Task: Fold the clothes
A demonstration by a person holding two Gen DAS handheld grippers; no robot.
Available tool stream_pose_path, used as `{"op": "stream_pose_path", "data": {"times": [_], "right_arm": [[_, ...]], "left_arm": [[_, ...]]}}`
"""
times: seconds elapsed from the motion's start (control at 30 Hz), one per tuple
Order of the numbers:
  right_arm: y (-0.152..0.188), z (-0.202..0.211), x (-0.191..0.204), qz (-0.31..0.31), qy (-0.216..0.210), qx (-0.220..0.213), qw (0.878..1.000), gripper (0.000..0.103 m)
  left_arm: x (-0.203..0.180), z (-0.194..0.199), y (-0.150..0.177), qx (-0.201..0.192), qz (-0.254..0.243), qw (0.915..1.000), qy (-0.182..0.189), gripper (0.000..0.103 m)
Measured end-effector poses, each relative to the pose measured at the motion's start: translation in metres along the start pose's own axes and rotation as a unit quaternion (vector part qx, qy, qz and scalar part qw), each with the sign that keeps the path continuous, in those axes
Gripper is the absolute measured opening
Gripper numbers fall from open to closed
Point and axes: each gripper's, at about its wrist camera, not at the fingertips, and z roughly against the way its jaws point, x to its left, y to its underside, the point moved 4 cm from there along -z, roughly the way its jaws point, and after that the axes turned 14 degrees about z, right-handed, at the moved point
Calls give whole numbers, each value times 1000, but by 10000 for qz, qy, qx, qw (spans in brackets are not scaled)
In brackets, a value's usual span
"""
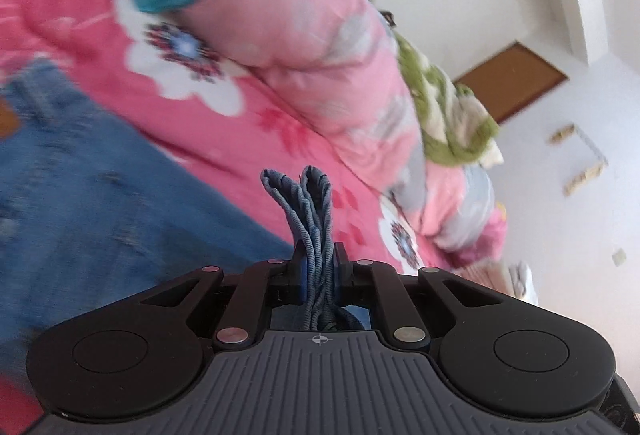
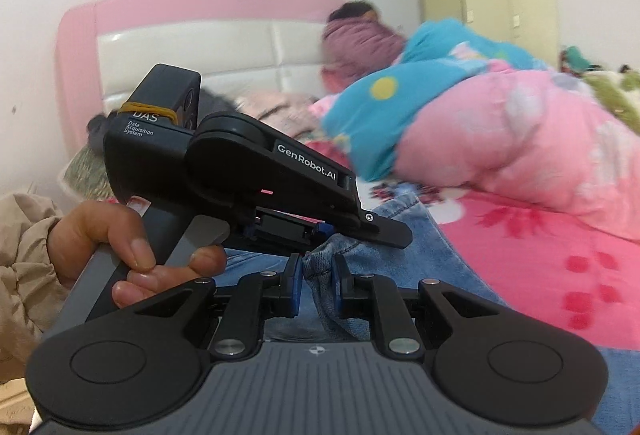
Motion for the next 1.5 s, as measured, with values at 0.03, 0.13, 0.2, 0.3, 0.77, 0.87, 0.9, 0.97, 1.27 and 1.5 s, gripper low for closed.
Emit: {"op": "stream_pose_path", "data": {"times": [0.03,0.13,0.2,0.3,0.77,0.87,0.9,0.97,1.27,1.5], "right_arm": [[-3,-9,6,29,-78,41,10000,16],[-11,-31,25,124,-265,122,9995,16],[-16,-43,37,208,-347,143,9991,16],[-23,-59,50,315,-443,166,9984,16],[-53,-123,82,470,-824,143,9954,16],[-54,-131,88,534,-890,169,9945,16],[-53,-134,89,544,-912,193,9942,16],[-51,-142,92,537,-961,261,9936,16],[-51,-157,100,510,-1089,364,9921,16],[-43,-166,104,510,-1044,489,9920,16]], "left_arm": [[8,5,-5,-45,66,10000,2,9],[27,21,-23,-163,237,9996,37,9],[35,28,-34,-207,267,9994,47,9],[44,37,-49,-254,273,9993,51,9],[83,72,-98,-336,404,9986,21,9],[95,72,-104,-268,497,9984,-29,9],[99,71,-106,-243,546,9982,-45,9],[105,71,-108,-220,614,9979,-47,9],[121,75,-115,-158,738,9970,-177,10],[122,97,-125,-650,790,9946,-169,18]]}}
